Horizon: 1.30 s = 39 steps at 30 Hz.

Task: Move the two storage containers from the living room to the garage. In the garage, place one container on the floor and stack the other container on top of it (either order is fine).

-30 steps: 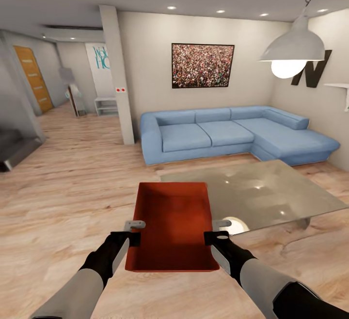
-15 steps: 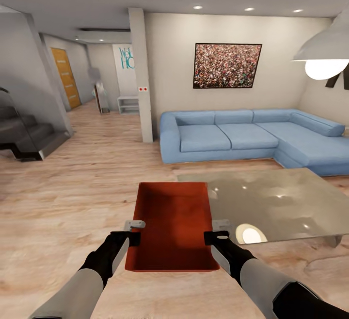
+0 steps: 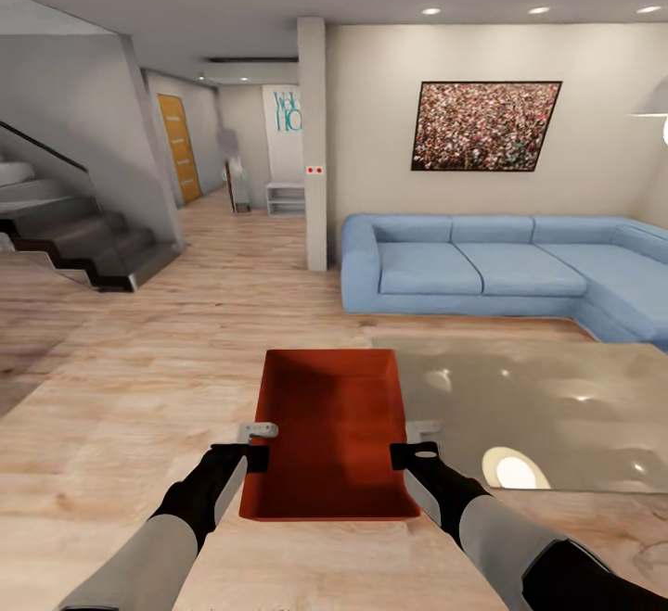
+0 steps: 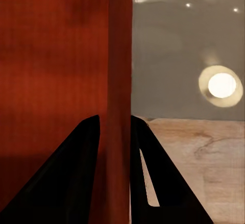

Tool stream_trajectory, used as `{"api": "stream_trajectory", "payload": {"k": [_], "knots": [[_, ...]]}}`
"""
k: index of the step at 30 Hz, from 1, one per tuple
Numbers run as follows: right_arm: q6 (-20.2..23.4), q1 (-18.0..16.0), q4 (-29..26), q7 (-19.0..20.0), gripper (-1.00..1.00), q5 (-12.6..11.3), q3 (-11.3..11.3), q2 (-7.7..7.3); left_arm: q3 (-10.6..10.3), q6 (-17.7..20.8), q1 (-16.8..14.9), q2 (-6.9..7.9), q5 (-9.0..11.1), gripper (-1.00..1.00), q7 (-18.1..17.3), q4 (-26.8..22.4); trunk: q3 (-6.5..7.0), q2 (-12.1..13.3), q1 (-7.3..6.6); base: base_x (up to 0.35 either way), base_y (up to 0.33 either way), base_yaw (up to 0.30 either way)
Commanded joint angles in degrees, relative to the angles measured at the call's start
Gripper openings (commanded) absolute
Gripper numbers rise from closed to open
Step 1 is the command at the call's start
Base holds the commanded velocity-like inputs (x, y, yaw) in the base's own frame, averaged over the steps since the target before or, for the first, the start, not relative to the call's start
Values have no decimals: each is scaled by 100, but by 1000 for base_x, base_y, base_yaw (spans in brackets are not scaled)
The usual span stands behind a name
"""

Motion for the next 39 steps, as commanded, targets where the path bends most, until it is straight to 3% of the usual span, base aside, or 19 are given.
{"api": "stream_trajectory", "payload": {"k": [1, 39], "knots": [[38, -1, 9, -50, -100, -112, 86, -3, 36, -275, -7, -3, -207, -100, 54, -100, -14, -14, 3, 0, 0, 276], [38, -1, 8, -50, -100, -112, 86, -3, 41, -285, -7, -3, -207, -100, 52, -91, -14, -14, 3, 0, 0, 277]]}}
